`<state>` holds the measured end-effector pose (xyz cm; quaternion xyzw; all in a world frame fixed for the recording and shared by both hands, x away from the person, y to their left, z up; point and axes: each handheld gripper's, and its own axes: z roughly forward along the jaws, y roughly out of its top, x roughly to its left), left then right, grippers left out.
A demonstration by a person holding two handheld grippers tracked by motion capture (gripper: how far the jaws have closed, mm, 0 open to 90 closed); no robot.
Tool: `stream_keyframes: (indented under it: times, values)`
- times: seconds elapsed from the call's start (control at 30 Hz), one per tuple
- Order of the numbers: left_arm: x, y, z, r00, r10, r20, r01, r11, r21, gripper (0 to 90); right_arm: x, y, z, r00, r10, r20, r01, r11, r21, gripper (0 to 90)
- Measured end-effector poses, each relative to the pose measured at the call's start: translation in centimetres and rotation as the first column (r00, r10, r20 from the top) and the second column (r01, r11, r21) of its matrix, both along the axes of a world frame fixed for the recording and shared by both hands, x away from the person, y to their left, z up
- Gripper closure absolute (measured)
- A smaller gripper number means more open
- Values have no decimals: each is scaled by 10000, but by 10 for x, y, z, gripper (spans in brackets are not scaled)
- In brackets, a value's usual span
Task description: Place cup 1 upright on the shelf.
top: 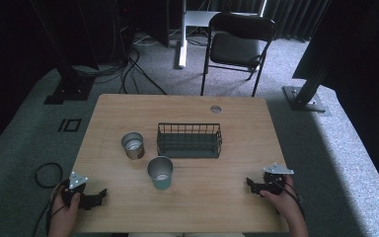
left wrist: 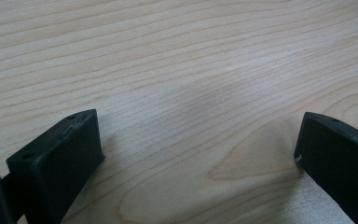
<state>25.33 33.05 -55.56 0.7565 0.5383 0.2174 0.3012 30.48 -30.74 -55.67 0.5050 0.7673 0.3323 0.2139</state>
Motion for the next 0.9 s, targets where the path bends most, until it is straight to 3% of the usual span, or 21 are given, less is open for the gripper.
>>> stream_keyframes:
  times: [0.23,0.9]
  values:
    - [0,0,0,10000,1,-8,-1,10000,6,13,0,0,0,10000,-34,-13,34,10000,-7,124]
    - [0,0,0,10000,0,-6,0,10000,11,13,-9,0,1,9982,587,128,-585,9981,-196,124]
